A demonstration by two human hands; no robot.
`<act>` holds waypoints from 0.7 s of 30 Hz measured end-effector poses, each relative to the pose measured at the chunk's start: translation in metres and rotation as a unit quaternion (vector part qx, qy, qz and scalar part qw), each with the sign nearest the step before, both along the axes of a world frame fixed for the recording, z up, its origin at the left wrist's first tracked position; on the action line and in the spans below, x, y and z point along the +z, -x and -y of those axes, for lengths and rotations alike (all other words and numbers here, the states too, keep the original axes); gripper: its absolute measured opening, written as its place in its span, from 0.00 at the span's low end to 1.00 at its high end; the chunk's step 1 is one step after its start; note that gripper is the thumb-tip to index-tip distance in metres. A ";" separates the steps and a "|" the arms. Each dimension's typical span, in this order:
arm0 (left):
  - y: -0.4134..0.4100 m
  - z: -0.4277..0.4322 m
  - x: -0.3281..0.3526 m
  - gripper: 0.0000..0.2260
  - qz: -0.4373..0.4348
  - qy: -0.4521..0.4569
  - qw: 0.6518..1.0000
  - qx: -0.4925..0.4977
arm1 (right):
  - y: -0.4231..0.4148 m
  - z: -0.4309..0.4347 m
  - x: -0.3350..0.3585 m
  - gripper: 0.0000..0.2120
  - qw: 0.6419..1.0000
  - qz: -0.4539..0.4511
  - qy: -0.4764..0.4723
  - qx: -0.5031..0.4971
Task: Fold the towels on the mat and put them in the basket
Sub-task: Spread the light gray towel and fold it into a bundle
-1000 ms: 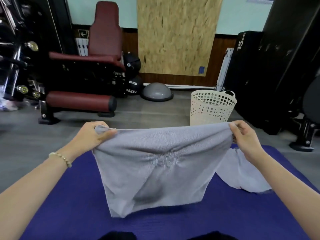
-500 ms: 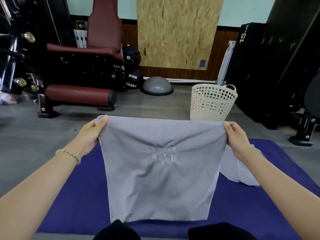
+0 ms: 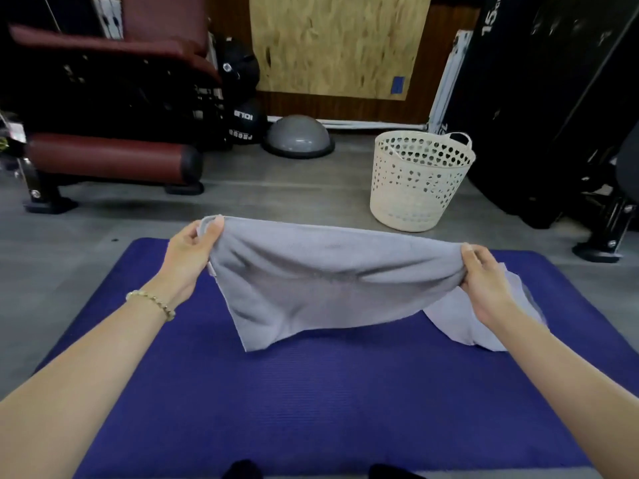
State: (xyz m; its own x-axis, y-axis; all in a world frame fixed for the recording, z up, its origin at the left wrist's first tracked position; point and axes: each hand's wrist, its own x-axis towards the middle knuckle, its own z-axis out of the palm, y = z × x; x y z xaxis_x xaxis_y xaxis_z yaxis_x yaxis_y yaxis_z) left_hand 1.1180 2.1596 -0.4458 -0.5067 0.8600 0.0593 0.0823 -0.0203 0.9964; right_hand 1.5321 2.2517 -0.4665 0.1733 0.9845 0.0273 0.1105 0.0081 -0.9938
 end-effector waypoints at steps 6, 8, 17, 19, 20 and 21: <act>-0.010 0.017 -0.116 0.10 -0.010 0.186 0.979 -0.083 | -0.013 0.018 -0.111 0.11 0.986 0.087 0.140 -0.030; -0.014 0.024 -0.155 0.11 -0.001 0.244 0.966 -0.089 | -0.013 0.027 -0.143 0.10 0.979 0.105 0.177 -0.010; -0.015 0.014 -0.280 0.14 0.002 0.397 0.915 -0.074 | 0.002 0.005 -0.256 0.11 0.944 0.174 0.273 0.060; -0.011 0.008 -0.305 0.13 -0.019 0.417 0.906 -0.076 | 0.000 -0.007 -0.278 0.11 0.930 0.206 0.295 0.081; -0.008 0.004 -0.315 0.12 -0.033 0.421 0.903 -0.079 | 0.000 -0.014 -0.289 0.10 0.921 0.226 0.303 0.091; -0.005 -0.001 -0.322 0.10 -0.048 0.422 0.902 -0.081 | -0.001 -0.021 -0.300 0.09 0.913 0.244 0.311 0.101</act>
